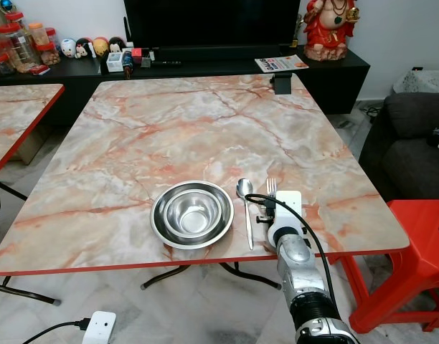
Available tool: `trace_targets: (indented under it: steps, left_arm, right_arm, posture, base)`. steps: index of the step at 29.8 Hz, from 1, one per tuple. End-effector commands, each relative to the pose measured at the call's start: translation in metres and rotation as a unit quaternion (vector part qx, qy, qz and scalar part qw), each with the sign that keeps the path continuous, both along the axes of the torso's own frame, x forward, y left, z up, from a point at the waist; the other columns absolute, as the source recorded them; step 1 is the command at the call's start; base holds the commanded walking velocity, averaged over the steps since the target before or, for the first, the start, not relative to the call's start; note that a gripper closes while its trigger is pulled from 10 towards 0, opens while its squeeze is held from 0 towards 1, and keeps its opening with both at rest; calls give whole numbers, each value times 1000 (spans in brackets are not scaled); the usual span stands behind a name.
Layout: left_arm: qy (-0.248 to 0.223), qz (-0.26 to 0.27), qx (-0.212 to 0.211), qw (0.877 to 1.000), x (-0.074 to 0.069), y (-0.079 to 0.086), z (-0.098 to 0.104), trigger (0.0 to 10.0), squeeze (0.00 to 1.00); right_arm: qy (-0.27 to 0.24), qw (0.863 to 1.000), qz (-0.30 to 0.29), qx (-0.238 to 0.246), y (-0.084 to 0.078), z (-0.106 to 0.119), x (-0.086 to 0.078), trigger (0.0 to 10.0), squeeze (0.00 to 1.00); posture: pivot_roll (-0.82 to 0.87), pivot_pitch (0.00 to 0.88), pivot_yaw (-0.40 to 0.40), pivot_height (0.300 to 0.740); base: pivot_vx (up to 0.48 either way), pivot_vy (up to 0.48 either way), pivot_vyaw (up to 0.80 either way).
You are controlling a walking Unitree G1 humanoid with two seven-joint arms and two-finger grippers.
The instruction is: Setting the table
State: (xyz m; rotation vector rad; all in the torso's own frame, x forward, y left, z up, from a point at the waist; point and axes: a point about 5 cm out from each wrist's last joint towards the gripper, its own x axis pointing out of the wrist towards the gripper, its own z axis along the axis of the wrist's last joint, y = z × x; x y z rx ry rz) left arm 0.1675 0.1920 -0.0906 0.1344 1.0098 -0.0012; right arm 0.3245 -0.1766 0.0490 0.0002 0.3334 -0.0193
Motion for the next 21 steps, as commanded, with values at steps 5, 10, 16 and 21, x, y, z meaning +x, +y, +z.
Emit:
trace_targets:
  steps: [5,10,16,21]
  left_arm:
    - [7,1,3,1000,0,4,0,10000,0]
    - [5,1,2,1000,1,3,1,10000,0]
    - [5,1,2,1000,2,3,1,10000,0]
    - [4,1,3,1000,2,3,1,10000,0]
  right_arm:
    - [-21,1000,3,12,2,9,6,10000,1000]
    - [-37,999,3,7,3,14,8,10000,0]
    - [-98,995,-1,16,3,32,11,10000,0]
    - [-182,983,1,18,3,56,11,10000,0]
  posture:
    - [-72,0,22,740]
    - [-72,0,24,740]
    - [-74,0,24,740]
    - [-76,0,25,740]
  base:
    - [0,0,0]
    - [0,0,0]
    - [0,0,0]
    - [0,0,0]
